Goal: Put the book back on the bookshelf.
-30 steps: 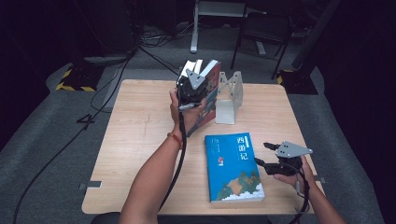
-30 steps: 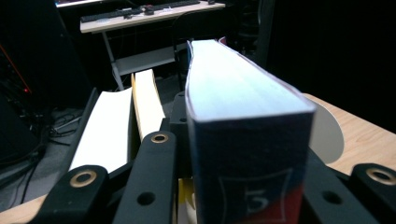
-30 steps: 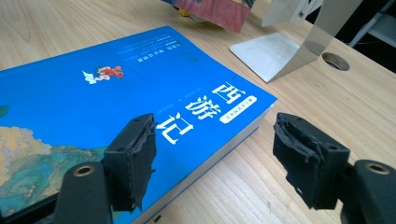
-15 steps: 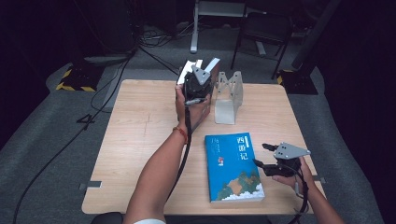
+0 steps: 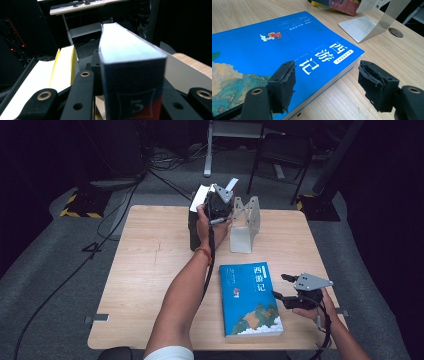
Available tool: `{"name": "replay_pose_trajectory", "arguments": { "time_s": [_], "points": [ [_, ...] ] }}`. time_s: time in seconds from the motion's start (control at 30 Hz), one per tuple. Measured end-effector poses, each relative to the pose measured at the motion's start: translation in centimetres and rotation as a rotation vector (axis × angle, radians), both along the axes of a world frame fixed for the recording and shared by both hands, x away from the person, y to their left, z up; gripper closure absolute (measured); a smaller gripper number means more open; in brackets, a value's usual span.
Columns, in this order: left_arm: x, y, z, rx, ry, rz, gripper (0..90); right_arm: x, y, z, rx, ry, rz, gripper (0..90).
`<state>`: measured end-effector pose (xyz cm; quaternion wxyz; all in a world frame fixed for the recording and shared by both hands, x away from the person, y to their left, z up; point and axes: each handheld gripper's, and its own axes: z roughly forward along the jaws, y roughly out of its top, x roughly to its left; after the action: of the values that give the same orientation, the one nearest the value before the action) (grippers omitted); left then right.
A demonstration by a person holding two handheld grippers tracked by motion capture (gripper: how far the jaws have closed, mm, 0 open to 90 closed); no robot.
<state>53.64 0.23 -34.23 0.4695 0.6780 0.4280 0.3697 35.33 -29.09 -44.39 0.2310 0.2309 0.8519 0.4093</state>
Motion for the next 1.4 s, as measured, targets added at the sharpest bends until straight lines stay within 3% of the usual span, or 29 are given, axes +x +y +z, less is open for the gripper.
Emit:
{"name": "replay_pose_trajectory", "arguments": {
  "time_s": [0.27, 0.53, 0.67, 0.77, 0.9, 1.0, 1.07, 1.2, 1.3, 1.4],
  "points": [
    [-1.5, 0.3, -0.2, 0.016, 0.01, -0.039, 71.3, -0.1, -0.1, 0.2, 0.002, -0.006, -0.001, 30.5],
    [-3.4, 1.7, -0.6, 0.023, 0.051, -0.071, 70.4, 0.0, 0.3, 0.1, -0.014, 0.004, 0.008, 30.5],
    [-3.7, 2.0, -0.4, 0.03, 0.065, -0.086, 70.2, 0.1, 0.6, -0.1, -0.025, 0.012, 0.007, 30.5],
    [-3.6, 1.8, -0.1, 0.078, 0.067, -0.081, 68.4, 0.0, 0.7, -0.2, -0.041, 0.021, 0.016, 30.5],
    [-3.1, 1.5, 0.1, 0.099, 0.088, -0.06, 59.4, 0.0, 0.8, -0.2, -0.048, 0.026, 0.02, 30.5],
    [-2.6, 1.0, 0.4, 0.147, 0.099, -0.063, 52.2, 0.0, 0.7, -0.3, -0.045, 0.029, 0.03, 30.5],
    [-2.4, 0.6, 0.8, 0.175, 0.099, -0.075, 54.3, 0.0, 0.7, -0.3, -0.047, 0.031, 0.04, 30.5],
    [-2.4, 0.2, 0.9, 0.186, 0.113, -0.098, 70.3, -0.1, 0.8, -0.3, -0.057, 0.034, 0.042, 30.5],
    [-2.5, 0.0, 0.9, 0.193, 0.116, -0.089, 71.9, 0.0, 0.8, -0.5, -0.06, 0.042, 0.04, 30.4],
    [-2.3, 0.0, 0.8, 0.14, 0.104, -0.075, 72.7, 0.0, 0.8, -0.5, -0.063, 0.041, 0.04, 30.5]
  ]
}}
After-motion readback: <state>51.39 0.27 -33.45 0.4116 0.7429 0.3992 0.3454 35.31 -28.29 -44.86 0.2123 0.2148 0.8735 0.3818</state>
